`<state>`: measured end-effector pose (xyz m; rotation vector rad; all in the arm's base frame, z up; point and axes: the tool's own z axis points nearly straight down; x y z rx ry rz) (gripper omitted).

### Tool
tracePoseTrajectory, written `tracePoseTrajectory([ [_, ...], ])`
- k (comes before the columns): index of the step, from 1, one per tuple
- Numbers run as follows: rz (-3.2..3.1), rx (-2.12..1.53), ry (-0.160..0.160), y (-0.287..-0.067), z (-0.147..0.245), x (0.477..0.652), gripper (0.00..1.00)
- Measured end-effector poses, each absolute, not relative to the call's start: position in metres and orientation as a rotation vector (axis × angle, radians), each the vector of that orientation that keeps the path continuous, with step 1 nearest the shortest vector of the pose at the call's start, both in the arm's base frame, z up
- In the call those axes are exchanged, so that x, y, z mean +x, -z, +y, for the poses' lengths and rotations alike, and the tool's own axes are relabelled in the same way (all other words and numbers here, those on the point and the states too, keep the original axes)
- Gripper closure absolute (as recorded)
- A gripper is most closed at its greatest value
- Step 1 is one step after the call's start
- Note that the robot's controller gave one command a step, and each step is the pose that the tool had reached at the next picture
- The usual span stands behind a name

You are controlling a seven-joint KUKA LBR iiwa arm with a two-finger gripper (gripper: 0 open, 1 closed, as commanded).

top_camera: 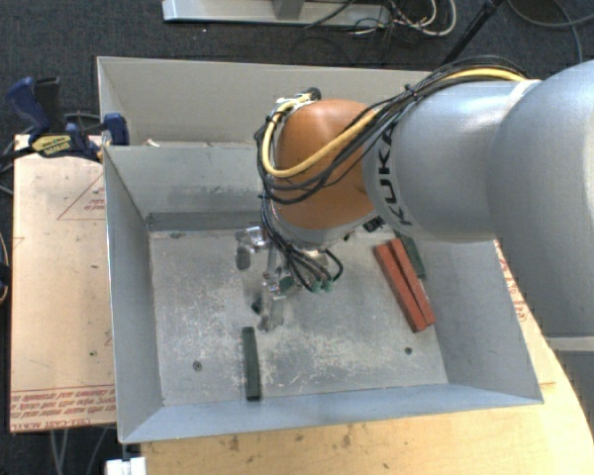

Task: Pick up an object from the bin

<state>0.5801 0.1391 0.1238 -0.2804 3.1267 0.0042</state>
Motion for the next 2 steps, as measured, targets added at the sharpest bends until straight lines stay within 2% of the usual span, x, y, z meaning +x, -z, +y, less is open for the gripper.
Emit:
tracePoseTrajectory([
  [1,3.075,-0.620,0.000,-0.132,0.118,0.595,0.00],
  [2,3.061,-0.699,-0.001,-0.121,0.119,0.591,0.00],
])
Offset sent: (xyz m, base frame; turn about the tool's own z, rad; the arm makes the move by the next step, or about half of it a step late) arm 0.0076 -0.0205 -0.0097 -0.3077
